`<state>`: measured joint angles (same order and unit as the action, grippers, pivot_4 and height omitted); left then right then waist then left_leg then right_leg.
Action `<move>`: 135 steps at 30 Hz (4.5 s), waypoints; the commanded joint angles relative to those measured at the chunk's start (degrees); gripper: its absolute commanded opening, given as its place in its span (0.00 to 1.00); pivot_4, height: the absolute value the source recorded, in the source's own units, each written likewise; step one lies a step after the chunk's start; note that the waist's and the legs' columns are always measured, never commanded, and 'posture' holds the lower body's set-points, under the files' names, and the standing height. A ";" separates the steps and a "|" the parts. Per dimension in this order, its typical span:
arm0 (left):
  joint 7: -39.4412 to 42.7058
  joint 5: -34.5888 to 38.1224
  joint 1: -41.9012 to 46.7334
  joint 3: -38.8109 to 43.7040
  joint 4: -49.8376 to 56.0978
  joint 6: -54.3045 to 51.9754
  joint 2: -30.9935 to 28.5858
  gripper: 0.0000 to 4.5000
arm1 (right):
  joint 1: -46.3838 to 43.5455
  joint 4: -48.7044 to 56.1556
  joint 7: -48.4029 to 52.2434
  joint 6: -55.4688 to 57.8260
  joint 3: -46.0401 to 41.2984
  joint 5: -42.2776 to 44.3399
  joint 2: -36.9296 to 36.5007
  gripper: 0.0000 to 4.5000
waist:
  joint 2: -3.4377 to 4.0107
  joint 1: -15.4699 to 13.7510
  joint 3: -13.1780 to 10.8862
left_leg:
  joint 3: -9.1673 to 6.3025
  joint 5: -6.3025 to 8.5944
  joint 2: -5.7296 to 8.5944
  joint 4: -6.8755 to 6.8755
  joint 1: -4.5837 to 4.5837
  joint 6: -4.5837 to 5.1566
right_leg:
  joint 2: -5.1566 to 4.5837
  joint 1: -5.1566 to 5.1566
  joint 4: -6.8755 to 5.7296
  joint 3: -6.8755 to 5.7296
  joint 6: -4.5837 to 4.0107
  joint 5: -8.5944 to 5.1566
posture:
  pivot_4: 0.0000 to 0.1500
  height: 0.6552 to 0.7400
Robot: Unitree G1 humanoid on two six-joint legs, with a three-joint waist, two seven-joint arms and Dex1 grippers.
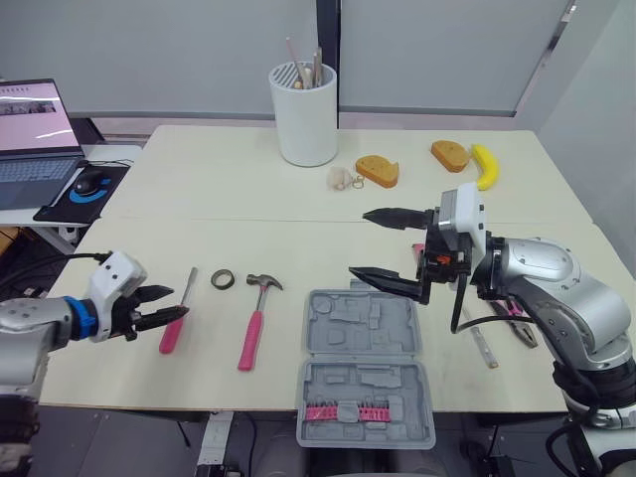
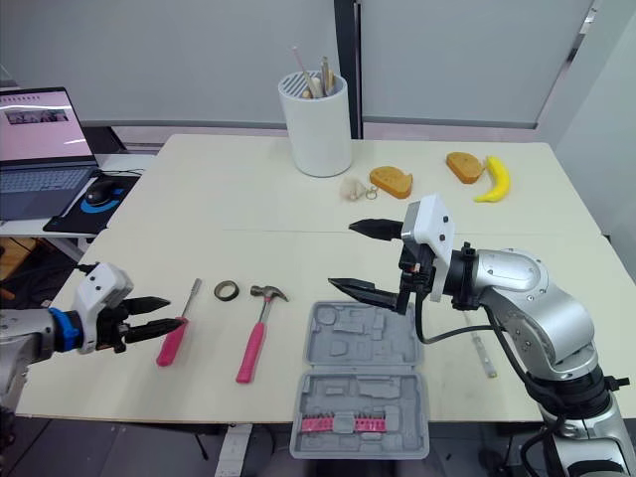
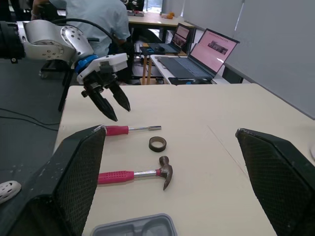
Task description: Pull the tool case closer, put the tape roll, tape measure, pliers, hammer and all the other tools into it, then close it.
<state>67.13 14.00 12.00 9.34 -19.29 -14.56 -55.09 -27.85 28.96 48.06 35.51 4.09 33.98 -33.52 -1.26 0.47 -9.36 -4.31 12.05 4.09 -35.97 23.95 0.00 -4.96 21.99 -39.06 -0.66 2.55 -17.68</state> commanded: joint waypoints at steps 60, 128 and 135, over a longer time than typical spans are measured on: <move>10.20 -7.81 24.16 -8.70 -13.96 0.84 1.94 0.00 | 7.81 6.64 -0.76 -2.60 1.45 -6.48 -7.88 1.00 | -0.28 1.34 -0.10 | -0.03 -0.02 0.12 -0.14 0.00 0.01 | 0.09 -0.17 -0.37 0.05 0.12 0.05 | 1.00 1.00; -3.33 -12.63 21.63 -32.32 7.02 -14.26 25.43 0.00 | 18.57 12.10 -3.88 -1.34 2.97 -17.32 -11.95 1.00 | -0.30 1.11 -0.11 | -0.24 -0.03 0.12 -0.17 -0.07 0.00 | 0.13 -0.59 -0.02 -0.04 0.11 0.04 | 1.00 1.00; -3.67 -14.17 22.01 -32.77 5.00 -11.68 26.06 0.00 | 18.21 12.13 -4.13 -1.29 3.20 -17.54 -11.74 1.00 | -0.30 1.11 -0.11 | -0.24 -0.03 0.12 -0.17 -0.07 0.00 | 0.13 -0.59 -0.03 -0.05 0.11 0.04 | 1.00 1.00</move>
<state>63.57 0.27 33.31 -23.13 -14.37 -27.20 -29.33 -9.29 38.73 44.36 34.38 8.49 16.52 -45.06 -1.56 1.58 -9.47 -4.56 12.01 4.21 -36.14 23.88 0.01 -4.84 21.39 -39.09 -0.70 2.66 -17.64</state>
